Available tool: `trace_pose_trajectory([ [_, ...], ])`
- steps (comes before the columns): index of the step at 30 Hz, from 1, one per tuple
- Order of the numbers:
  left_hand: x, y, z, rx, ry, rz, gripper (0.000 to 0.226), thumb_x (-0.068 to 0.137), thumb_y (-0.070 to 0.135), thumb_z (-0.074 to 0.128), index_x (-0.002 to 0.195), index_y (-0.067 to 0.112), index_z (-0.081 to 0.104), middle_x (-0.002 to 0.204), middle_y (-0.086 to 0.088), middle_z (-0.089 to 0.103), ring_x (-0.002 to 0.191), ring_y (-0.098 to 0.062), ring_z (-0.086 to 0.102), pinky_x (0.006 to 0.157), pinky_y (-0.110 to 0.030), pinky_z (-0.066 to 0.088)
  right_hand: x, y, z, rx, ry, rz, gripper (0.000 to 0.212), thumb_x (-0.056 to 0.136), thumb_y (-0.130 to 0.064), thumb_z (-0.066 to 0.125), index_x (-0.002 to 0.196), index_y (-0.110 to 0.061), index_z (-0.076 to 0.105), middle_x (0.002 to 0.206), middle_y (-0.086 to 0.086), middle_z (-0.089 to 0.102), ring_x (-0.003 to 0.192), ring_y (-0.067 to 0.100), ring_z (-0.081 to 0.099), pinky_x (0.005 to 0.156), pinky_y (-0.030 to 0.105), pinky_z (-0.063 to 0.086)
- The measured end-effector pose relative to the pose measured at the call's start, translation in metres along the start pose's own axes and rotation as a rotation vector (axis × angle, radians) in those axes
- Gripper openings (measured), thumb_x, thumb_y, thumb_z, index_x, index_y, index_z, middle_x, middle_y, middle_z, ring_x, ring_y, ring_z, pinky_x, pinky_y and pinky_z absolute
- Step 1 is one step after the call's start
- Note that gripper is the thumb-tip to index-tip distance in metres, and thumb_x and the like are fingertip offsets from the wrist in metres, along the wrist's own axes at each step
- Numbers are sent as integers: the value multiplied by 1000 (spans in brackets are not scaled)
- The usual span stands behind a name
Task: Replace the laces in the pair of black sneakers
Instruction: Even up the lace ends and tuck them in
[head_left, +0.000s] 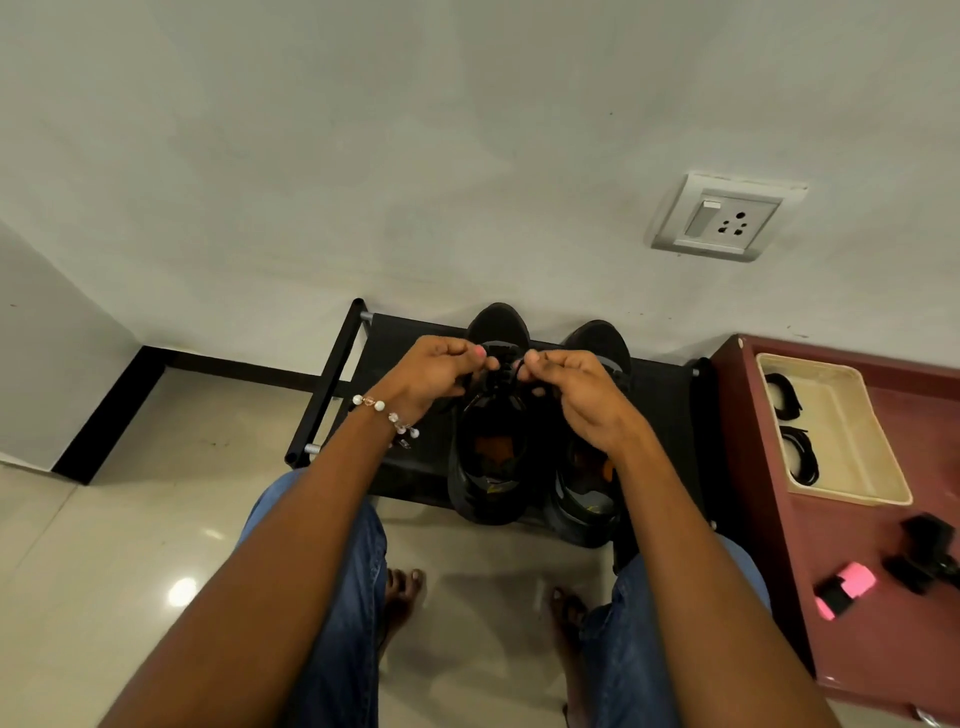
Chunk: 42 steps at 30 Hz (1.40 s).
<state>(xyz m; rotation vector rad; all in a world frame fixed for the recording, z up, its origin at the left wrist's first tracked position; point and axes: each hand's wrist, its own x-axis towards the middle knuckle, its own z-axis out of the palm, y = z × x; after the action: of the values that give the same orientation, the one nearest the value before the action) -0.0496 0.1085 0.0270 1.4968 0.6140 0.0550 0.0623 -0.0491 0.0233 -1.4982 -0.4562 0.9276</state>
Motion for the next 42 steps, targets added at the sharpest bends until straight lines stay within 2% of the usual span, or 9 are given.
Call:
trace_pose_trajectory([
  [6,9,-5,11,-231,150,58,18,97,7,53,103,0,68,94,-9,71,84,-12,68,67,-16,53,10,10,18,465,148,-51,20,100,-11,49,94,-3,67,88,9,73,84,20,70,83,32,56],
  [11,14,-15,19,-236,171,133,20,94,-5,53,101,3,69,93,-8,72,83,-14,68,78,-22,55,17,18,25,485,229,-42,24,99,4,44,105,-2,66,92,7,71,81,14,66,77,23,56],
  [16,15,-18,28,-218,232,171,24,93,-6,53,112,-1,67,93,-6,72,79,-10,67,73,-18,55,18,25,32,526,269,-95,24,96,6,49,114,2,64,95,10,72,78,15,66,70,23,55],
  [20,15,-17,28,-241,253,174,21,93,-1,57,112,-2,65,84,-9,70,64,-9,63,64,-20,55,20,27,34,636,360,-91,14,90,5,60,104,2,62,77,14,70,70,21,65,61,24,54],
  [26,12,-16,30,-255,250,99,20,89,6,65,106,2,57,79,-11,71,58,-11,64,51,-19,47,23,30,37,691,455,-9,3,87,3,66,90,2,66,80,15,70,70,21,66,67,30,57],
  [29,14,-18,32,-222,187,107,6,88,6,66,91,2,66,76,-11,72,61,-13,64,54,-18,47,21,27,37,613,431,-14,4,86,1,67,89,1,68,77,12,70,67,19,67,68,32,59],
  [34,19,-19,27,-262,208,3,35,82,15,74,112,3,60,79,-10,72,61,-12,64,57,-21,48,19,21,32,415,272,-18,10,90,4,60,91,0,69,68,7,69,61,14,63,63,24,57],
  [38,19,-21,25,-308,235,6,11,83,15,73,91,7,72,69,-4,70,57,-9,61,58,-22,48,19,15,23,233,127,-13,22,90,12,54,93,-3,70,73,6,70,70,14,62,73,23,53],
  [42,16,-20,26,-320,287,23,19,81,17,74,96,5,74,74,-8,71,59,-11,62,55,-22,50,14,10,23,241,59,-38,12,88,5,61,91,0,71,73,9,71,64,11,64,71,23,53],
])
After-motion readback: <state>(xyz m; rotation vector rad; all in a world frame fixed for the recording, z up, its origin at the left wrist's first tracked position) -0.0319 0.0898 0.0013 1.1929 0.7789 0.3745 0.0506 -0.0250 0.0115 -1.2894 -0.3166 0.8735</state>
